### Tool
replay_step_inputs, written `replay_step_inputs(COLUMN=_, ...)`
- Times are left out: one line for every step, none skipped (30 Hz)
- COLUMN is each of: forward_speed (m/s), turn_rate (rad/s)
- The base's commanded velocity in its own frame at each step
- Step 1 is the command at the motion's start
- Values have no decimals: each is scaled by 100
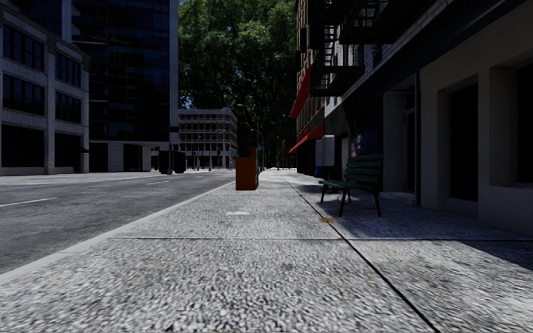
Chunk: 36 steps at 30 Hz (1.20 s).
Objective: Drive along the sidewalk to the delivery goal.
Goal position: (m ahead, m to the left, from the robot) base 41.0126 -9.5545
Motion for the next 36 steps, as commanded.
replay_step_inputs(forward_speed=178, turn_rate=0)
replay_step_inputs(forward_speed=178, turn_rate=0)
replay_step_inputs(forward_speed=178, turn_rate=0)
replay_step_inputs(forward_speed=178, turn_rate=0)
replay_step_inputs(forward_speed=178, turn_rate=0)
replay_step_inputs(forward_speed=178, turn_rate=0)
replay_step_inputs(forward_speed=178, turn_rate=0)
replay_step_inputs(forward_speed=178, turn_rate=0)
replay_step_inputs(forward_speed=178, turn_rate=0)
replay_step_inputs(forward_speed=178, turn_rate=0)
replay_step_inputs(forward_speed=178, turn_rate=0)
replay_step_inputs(forward_speed=178, turn_rate=0)
replay_step_inputs(forward_speed=178, turn_rate=0)
replay_step_inputs(forward_speed=178, turn_rate=0)
replay_step_inputs(forward_speed=178, turn_rate=0)
replay_step_inputs(forward_speed=178, turn_rate=0)
replay_step_inputs(forward_speed=178, turn_rate=0)
replay_step_inputs(forward_speed=178, turn_rate=0)
replay_step_inputs(forward_speed=178, turn_rate=0)
replay_step_inputs(forward_speed=178, turn_rate=0)
replay_step_inputs(forward_speed=178, turn_rate=0)
replay_step_inputs(forward_speed=178, turn_rate=0)
replay_step_inputs(forward_speed=178, turn_rate=0)
replay_step_inputs(forward_speed=178, turn_rate=0)
replay_step_inputs(forward_speed=178, turn_rate=0)
replay_step_inputs(forward_speed=178, turn_rate=0)
replay_step_inputs(forward_speed=178, turn_rate=0)
replay_step_inputs(forward_speed=178, turn_rate=0)
replay_step_inputs(forward_speed=178, turn_rate=0)
replay_step_inputs(forward_speed=178, turn_rate=0)
replay_step_inputs(forward_speed=178, turn_rate=0)
replay_step_inputs(forward_speed=178, turn_rate=0)
replay_step_inputs(forward_speed=178, turn_rate=0)
replay_step_inputs(forward_speed=178, turn_rate=0)
replay_step_inputs(forward_speed=178, turn_rate=0)
replay_step_inputs(forward_speed=178, turn_rate=0)
